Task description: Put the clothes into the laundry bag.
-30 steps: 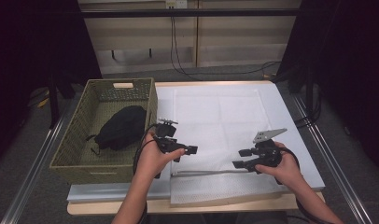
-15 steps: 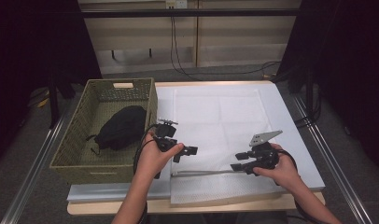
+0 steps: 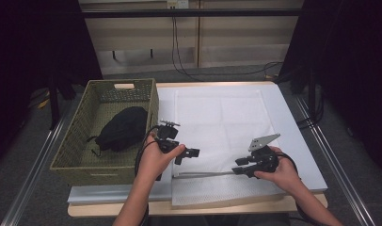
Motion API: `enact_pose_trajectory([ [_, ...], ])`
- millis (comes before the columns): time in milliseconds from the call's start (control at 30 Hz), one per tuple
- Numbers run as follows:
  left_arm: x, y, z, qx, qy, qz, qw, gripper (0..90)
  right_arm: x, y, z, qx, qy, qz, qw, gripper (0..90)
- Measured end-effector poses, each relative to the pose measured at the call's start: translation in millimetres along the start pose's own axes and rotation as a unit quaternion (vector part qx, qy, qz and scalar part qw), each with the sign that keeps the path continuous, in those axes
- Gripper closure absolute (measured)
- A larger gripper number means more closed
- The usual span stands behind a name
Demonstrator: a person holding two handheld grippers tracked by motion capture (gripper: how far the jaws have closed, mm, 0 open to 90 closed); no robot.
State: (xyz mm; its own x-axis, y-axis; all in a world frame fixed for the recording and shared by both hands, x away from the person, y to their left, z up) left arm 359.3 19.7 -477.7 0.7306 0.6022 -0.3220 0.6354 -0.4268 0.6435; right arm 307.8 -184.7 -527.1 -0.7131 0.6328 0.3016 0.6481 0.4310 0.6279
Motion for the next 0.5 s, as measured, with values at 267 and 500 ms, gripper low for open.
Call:
enact_pose_trajectory([
  [267, 0.5, 0.0, -1.1, 0.001, 0.000, 0.006, 1.0000, 4.3, -2.5, -7.5, 8.8, 0.021, -0.010, -0.020, 0.9995, 61.4],
  [500, 0.3, -0.1, -1.3, 0.002, -0.001, 0.008, 1.0000, 4.4, -2.1, -7.2, 12.0, 0.020, -0.026, -0.032, 0.9989, 60.7],
])
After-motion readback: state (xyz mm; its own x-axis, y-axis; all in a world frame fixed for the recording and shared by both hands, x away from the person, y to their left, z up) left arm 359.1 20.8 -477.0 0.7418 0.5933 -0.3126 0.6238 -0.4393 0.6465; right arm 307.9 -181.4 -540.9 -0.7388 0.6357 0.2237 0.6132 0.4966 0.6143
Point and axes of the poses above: each handheld gripper's, and its own axes: z roughly forward along the jaws, y roughly out of its top, x roughly to its left, the point moved 9 cm from there along z, roughly forward along the jaws, and after that the axes turned 9 degrees about z, right-handed, at the moved point
